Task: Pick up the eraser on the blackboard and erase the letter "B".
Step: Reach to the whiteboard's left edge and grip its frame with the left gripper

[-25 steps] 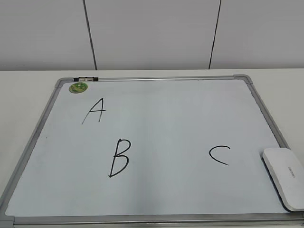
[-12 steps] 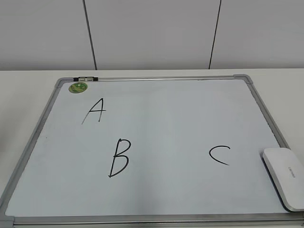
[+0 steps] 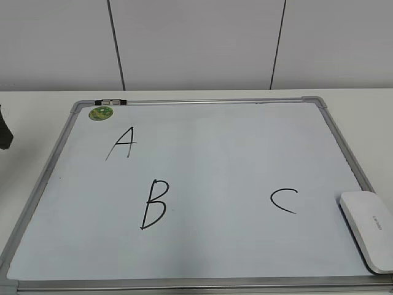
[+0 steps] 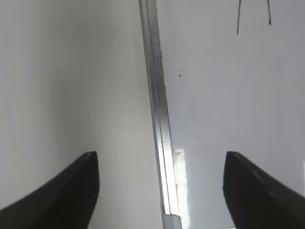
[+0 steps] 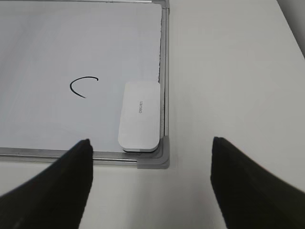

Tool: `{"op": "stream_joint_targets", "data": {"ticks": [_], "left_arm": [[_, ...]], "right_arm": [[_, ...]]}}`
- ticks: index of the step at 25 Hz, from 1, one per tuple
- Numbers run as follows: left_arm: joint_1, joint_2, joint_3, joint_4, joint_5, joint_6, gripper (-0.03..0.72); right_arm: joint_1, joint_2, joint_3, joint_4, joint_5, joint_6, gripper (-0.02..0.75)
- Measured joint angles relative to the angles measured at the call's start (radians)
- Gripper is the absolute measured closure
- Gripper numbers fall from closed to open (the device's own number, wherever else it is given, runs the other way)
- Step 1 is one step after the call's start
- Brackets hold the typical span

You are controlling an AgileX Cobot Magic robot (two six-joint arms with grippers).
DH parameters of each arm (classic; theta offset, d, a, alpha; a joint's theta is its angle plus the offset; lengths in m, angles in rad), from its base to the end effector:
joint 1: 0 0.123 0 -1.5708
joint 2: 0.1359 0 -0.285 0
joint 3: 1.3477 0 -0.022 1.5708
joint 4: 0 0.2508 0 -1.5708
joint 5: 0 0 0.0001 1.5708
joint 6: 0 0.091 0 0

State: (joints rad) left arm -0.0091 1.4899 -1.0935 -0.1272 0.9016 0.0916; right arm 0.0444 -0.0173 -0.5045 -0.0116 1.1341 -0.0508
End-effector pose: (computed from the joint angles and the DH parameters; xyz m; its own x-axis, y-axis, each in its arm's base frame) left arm 0.2933 -0.0117 0.2676 -0.9338 0.0209 -0.3571 0.0561 0.9945 -0.0886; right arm -0.0111 -0.0015 0.2725 -0.4980 -0.0779 -0.8636 -0.0631 0.9966 -0.0534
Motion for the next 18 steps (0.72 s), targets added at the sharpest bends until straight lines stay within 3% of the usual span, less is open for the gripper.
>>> {"op": "stream_joint_targets", "data": {"ticks": [6,13,18], "left_arm": [[0.000,0.164,-0.019,-0.006,-0.040,0.006,0.118],[0.000,0.292,-0.028,-0.016,-0.128,0.010,0.251],[0.000,0.367,-0.086,-0.029,-0.137,0.010,0.295]], "right_arm": [[0.000,0.000,0.000,0.000,0.000,0.000,0.147],[0.000,0.000,0.000,0.000,0.000,0.000,0.147],[0.000,0.000,0.000,0.000,0.000,0.000,0.147]]}}
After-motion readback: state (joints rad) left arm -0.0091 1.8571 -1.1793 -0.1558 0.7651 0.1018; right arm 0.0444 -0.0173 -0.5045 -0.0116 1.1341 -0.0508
